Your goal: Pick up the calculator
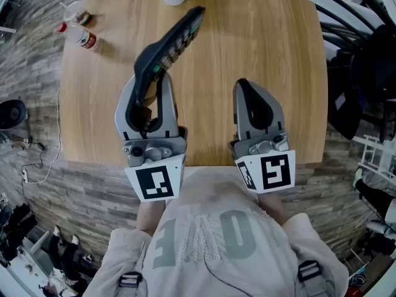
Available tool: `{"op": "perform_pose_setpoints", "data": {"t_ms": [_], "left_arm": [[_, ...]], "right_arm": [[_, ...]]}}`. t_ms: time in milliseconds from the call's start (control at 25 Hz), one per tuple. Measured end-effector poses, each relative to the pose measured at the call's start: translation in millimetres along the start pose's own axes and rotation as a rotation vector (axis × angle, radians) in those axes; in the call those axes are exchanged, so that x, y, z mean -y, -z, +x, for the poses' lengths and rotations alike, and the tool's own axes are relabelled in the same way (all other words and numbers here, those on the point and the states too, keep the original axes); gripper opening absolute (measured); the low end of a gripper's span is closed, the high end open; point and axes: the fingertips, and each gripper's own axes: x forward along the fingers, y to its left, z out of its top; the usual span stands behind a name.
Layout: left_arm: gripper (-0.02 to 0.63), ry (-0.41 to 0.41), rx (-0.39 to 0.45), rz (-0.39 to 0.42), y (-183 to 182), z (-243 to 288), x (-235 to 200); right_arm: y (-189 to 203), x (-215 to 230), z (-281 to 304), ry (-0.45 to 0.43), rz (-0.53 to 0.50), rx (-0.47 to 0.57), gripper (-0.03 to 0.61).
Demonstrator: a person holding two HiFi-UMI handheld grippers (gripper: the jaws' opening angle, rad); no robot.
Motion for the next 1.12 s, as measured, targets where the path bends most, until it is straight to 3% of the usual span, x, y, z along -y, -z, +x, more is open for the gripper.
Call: {"op": "perform_pose_setpoints", "data": {"t_ms": [200,1120], "left_arm": [[0.117,0.006,0.002,-0.010,-0.8,2.7,-1.1],[0.117,0.012,0.001,-0.012,-1.9,4.6,0.2]], "right_arm": [[-5.6,-2.6,3.8,0.003,-0.069,-0.005,0.020],[-3.4,2.0,-1.5,0.039,-0.093,-0.021,0.020]]}}
